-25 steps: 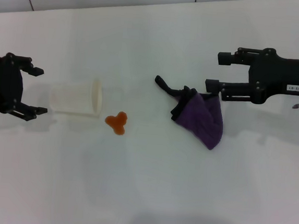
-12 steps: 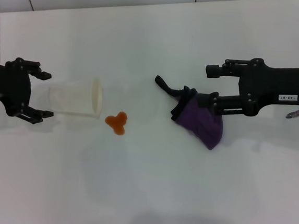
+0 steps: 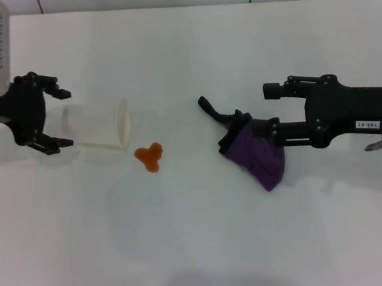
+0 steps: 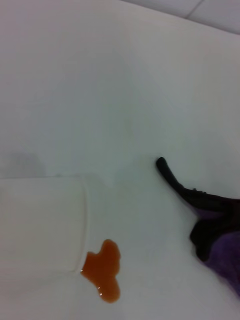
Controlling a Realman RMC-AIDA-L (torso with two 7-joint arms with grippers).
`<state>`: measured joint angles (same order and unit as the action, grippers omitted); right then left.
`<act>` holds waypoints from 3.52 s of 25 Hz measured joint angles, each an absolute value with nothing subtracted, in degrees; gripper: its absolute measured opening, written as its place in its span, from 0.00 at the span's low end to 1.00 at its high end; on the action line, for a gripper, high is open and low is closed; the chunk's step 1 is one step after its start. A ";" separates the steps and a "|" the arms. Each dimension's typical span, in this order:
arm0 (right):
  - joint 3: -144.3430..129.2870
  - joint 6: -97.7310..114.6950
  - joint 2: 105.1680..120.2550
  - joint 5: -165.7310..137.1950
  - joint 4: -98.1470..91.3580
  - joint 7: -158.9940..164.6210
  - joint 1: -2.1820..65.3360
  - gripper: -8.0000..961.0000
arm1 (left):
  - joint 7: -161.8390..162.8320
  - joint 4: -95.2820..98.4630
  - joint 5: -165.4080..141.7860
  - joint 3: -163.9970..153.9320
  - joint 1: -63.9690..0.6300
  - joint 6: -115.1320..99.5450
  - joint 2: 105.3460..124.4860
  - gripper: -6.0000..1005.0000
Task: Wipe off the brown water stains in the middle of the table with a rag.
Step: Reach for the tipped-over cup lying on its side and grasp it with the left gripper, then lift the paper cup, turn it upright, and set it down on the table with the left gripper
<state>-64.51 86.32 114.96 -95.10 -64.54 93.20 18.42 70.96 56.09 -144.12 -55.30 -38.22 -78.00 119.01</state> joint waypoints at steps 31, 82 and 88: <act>-64.68 86.11 115.05 -95.63 -64.14 94.40 18.46 0.80 | 69.24 49.39 -142.39 -58.44 -40.08 -71.83 119.12 0.86; -64.69 88.27 114.69 -99.52 -64.47 93.97 20.89 0.80 | 56.99 35.60 -106.86 -49.57 -21.14 -77.47 119.04 0.66; -64.69 88.34 114.83 -100.69 -64.41 93.90 20.70 0.80 | 51.82 30.21 -104.87 -49.57 -23.55 -74.05 118.88 0.66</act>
<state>-64.69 88.34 114.83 -100.69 -64.41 93.90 20.70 51.82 30.21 -104.87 -49.57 -23.55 -74.05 118.88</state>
